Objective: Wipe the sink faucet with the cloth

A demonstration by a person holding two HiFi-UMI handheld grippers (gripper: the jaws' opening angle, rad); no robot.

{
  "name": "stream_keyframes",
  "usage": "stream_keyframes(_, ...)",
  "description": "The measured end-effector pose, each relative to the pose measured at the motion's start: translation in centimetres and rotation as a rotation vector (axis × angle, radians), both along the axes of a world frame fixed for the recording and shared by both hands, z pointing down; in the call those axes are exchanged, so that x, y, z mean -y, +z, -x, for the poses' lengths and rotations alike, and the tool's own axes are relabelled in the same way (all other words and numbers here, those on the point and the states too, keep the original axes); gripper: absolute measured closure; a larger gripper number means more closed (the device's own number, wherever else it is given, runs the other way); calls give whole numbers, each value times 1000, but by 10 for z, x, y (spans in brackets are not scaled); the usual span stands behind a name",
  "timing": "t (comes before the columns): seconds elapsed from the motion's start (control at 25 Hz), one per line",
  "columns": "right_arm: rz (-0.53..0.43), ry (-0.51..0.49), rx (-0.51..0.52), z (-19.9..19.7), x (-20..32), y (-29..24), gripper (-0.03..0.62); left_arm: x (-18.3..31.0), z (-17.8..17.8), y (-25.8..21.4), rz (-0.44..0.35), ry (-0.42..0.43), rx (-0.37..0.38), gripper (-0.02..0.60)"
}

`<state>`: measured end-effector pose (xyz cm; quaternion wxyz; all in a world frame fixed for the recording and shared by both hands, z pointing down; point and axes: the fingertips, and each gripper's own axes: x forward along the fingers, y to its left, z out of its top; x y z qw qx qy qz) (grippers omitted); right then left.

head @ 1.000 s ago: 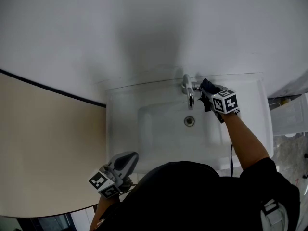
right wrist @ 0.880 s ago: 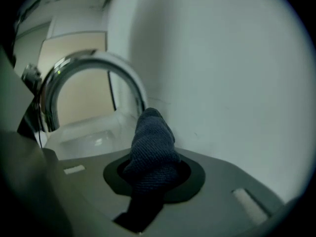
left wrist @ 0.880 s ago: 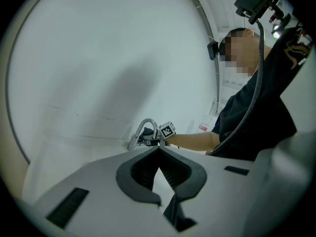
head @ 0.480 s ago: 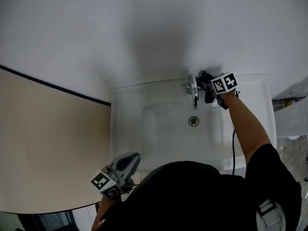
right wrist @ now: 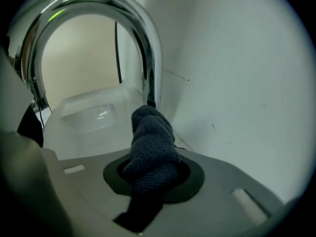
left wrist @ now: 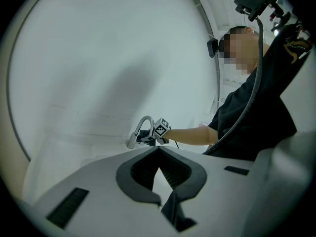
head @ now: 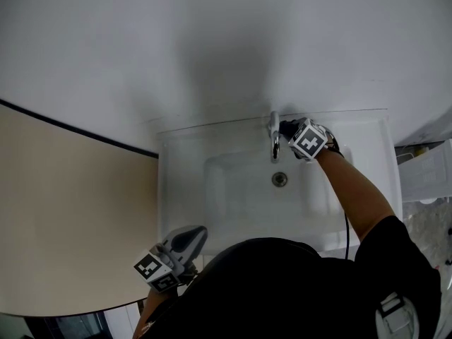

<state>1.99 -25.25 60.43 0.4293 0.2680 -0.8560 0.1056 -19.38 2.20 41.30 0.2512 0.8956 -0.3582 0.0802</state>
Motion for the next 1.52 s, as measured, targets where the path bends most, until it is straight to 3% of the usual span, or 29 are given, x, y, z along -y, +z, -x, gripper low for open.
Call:
stream_keyframes(0.16,57,-44,15,2,16,2,507,-1,5,6,10,-10,2,581)
stream_keyframes(0.32,47,-89,-15,1,1,0,519,-5,-2,4,2,-2,-4,581)
stream_keyframes(0.44,136,-146,-21,-5,-15,-2,522,-9,-2,1,-18,1,1,581)
stream_keyframes(0.52,184,-32,143,-17,-9,-11,520,-12,4,-1,-24,-22,-3,581)
stream_keyframes(0.64,214,376,537,-63,14,-15,519,-15,16,0,-13,-53,-4,581)
stream_keyframes(0.72,252,528,649,-78,7,3,520,-15,21,4,1,-62,-4,581)
stream_keyframes(0.84,291,535,693,-54,-19,16,527,-9,22,4,5,-70,-11,581)
stream_keyframes(1.0,324,650,851,-55,-9,14,526,-2,17,-4,0,-63,-39,581)
stream_keyframes(1.16,444,839,1116,-66,34,17,528,0,9,-7,12,-51,-49,581)
stream_keyframes(1.24,484,887,1202,-67,39,18,529,-4,8,1,21,-32,-18,581)
stream_keyframes(1.36,530,878,1289,-63,20,7,532,-8,7,7,31,-30,-4,581)
stream_keyframes(1.52,586,791,1388,-60,-8,-16,530,-4,8,10,39,-34,-9,581)
